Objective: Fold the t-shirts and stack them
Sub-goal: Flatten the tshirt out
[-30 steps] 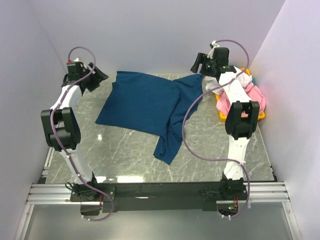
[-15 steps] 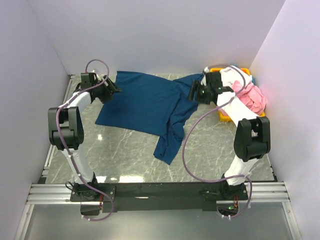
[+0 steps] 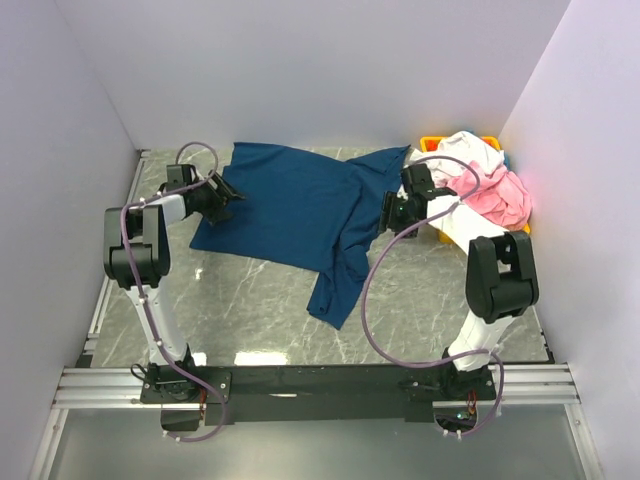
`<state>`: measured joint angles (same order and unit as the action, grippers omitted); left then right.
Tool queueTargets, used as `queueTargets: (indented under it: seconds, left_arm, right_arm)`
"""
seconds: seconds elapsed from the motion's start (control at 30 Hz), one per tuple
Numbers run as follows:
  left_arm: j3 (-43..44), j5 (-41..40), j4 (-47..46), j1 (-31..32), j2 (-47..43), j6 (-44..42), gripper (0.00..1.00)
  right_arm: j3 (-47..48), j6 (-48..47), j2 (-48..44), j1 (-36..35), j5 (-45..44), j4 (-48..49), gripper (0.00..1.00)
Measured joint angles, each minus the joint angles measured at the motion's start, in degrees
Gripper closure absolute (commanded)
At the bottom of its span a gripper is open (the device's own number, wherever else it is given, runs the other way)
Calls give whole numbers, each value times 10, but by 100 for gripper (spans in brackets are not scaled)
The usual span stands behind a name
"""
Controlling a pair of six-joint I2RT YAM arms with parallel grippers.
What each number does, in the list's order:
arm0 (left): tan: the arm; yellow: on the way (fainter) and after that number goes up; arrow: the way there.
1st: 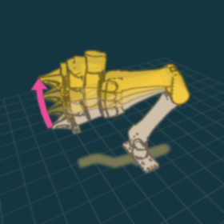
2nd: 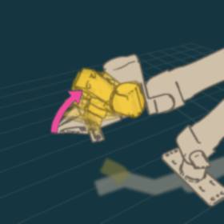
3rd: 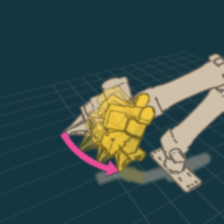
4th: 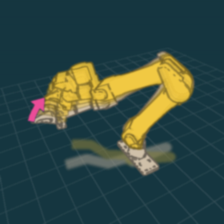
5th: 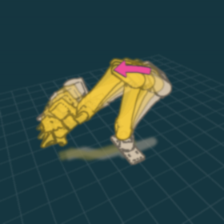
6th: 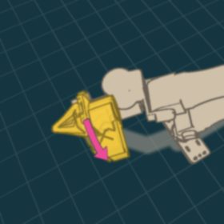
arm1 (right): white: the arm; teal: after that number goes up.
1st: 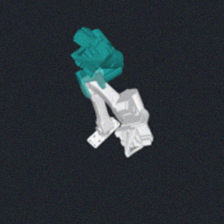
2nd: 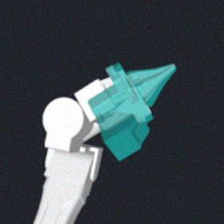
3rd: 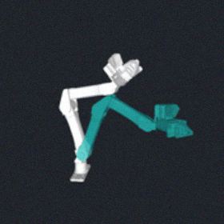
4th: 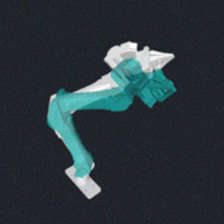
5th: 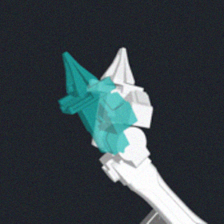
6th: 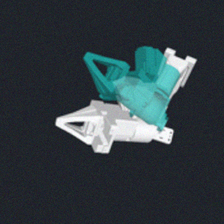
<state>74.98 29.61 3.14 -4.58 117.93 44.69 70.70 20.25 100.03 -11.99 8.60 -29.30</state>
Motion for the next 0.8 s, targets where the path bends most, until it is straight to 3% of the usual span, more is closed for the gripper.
queueTargets:
  seconds: [0.43, 0.8]
  left_arm:
    - [-34, 5, -13, -57, -21, -7, 20]
    - [-45, -3, -11, -62, -31, -16, 20]
  right_arm:
    - [23, 9, 67, -35, -6, -24, 36]
    - [94, -4, 127, -63, -16, -41, 36]
